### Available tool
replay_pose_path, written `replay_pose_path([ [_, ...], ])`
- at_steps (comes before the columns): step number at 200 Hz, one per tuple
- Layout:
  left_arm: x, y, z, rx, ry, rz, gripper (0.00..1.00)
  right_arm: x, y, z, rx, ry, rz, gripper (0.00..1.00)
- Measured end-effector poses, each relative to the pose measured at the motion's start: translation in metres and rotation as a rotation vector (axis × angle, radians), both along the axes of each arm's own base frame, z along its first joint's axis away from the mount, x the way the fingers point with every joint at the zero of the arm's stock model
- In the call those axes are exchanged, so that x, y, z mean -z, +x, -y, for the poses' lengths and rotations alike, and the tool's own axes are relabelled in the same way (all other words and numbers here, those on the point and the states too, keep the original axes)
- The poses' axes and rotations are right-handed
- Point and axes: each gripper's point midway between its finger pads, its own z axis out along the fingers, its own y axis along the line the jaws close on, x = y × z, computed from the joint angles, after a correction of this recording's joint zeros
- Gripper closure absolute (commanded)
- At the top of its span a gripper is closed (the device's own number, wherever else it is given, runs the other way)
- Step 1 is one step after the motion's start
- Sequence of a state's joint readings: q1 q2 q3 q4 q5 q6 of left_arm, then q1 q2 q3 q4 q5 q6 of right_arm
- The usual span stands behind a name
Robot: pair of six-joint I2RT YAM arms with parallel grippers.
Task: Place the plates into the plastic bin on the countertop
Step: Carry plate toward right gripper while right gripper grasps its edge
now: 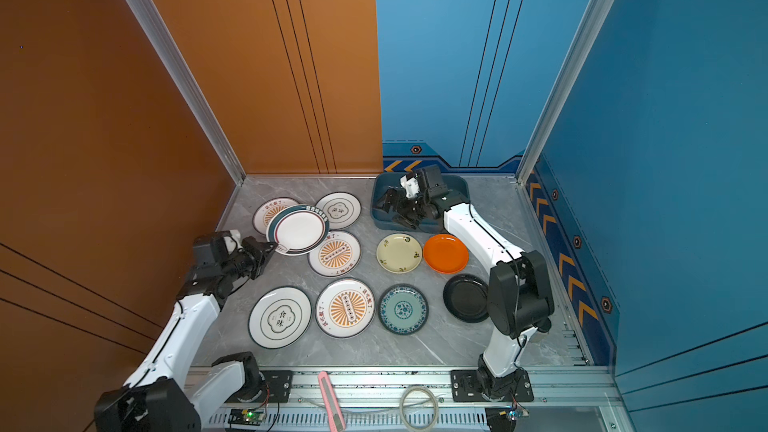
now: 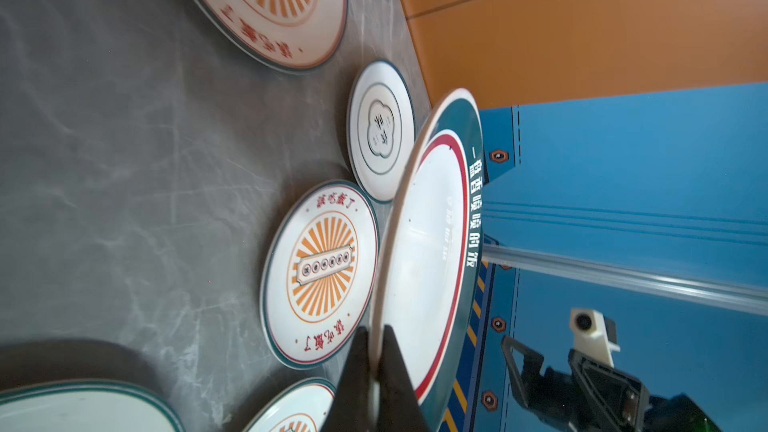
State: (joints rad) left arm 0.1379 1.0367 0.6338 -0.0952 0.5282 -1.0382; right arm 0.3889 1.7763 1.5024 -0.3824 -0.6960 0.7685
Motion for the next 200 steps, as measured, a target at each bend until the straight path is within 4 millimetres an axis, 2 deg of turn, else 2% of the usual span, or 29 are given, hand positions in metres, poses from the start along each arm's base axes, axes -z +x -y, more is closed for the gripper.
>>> replay_pose_path([
  [21,-0.007,0.014,0.036,0.109,-0.004,0.006,1.00,-0.001,0.007,-0.012,-0.033,0.038,-0.011,0.18],
  [40,-0.017,0.026,0.060,0.173,-0.011,0.025,1.00,-0.003,0.010,-0.018,-0.053,0.060,-0.011,0.21],
  [68,-0.027,0.046,0.083,0.225,-0.030,0.057,1.00,-0.008,0.012,-0.023,-0.082,0.090,-0.007,0.26],
  [103,-0.031,0.065,0.111,0.295,-0.061,0.067,1.00,-0.008,0.010,-0.028,-0.117,0.120,-0.015,0.35],
  [120,-0.031,0.070,0.125,0.332,-0.074,0.063,1.00,-0.006,0.009,-0.029,-0.129,0.130,-0.024,0.43],
  [143,-0.034,0.078,0.139,0.361,-0.082,0.072,1.00,-0.005,0.010,-0.027,-0.131,0.133,-0.025,0.60],
  [167,-0.044,0.087,0.148,0.378,-0.086,0.096,1.00,-0.005,0.015,-0.020,-0.111,0.136,-0.030,0.71],
  [200,-0.047,0.091,0.156,0.394,-0.087,0.106,1.00,-0.005,0.020,-0.014,-0.095,0.136,-0.030,0.83],
])
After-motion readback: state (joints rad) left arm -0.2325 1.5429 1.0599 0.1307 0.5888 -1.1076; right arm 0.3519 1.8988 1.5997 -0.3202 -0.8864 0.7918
